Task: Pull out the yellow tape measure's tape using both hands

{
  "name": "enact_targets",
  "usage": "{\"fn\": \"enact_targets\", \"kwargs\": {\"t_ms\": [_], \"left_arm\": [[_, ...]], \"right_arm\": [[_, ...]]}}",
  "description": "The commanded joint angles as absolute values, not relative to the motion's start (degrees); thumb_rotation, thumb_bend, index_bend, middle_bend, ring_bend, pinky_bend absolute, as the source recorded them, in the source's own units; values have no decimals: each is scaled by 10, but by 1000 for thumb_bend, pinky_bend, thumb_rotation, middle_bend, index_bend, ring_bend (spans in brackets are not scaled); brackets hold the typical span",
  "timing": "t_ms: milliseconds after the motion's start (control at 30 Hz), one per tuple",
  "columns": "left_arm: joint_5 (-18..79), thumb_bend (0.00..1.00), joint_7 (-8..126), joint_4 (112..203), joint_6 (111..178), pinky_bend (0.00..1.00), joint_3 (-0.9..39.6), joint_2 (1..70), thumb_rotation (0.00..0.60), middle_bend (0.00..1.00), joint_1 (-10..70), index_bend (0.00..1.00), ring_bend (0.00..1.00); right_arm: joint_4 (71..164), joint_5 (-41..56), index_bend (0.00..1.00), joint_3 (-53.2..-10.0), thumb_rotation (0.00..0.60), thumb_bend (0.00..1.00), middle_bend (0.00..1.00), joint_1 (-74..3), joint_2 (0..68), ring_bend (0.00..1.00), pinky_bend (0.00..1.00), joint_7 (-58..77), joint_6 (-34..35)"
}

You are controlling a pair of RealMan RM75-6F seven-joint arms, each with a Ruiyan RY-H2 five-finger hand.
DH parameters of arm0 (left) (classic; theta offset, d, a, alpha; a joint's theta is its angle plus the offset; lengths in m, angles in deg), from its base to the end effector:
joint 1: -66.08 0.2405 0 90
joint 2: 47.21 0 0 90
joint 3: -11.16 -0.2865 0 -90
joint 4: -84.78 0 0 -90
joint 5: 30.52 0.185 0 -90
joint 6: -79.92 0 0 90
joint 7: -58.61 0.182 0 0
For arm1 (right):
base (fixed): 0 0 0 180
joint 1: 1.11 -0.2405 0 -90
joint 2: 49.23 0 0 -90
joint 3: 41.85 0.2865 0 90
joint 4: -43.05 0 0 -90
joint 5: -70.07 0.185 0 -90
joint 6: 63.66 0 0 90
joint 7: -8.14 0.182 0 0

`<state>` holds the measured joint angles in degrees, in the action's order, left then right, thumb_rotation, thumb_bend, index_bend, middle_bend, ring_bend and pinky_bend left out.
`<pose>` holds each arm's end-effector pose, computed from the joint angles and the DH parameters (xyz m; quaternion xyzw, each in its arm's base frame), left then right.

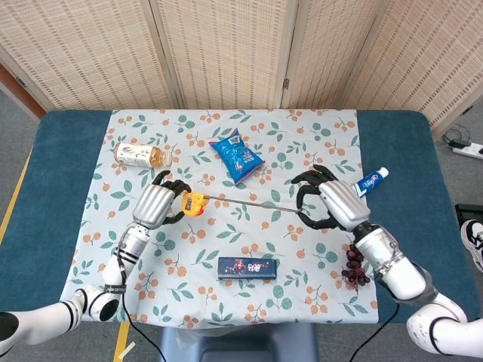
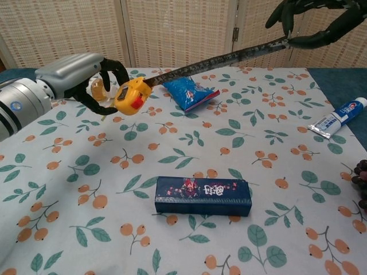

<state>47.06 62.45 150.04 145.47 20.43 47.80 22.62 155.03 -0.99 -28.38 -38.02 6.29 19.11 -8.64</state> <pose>-0.1627 0.4234 0.0113 -0.7072 -0.2972 -0.4633 0.4437 -0.1358 -0.3570 0.1643 0.6635 -0.4789 0.4763 0.3219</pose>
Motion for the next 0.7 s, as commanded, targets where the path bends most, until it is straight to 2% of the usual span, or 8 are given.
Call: {"fn": "enact_targets", "kwargs": {"t_ms": [33,267,700], "left_arm": [[492,542,588,1455,1456,165,189,483,600,542,235,578,460],[496,542,558,1427,1448,165,188,487,600,543,240,576,460],[507,542,542,1407,1439,165,191,496,600,542,235,574,460]], "right_arm": [[1569,-52,726,-292,600,406,268,-347,18,153,0,244,-70],[1570,-112,734,-306,600,407,270,-307,-33,153,0,321,-41],[1549,-158,737,-318,600,407,273,-280,-50,153,0,385,-10]]}}
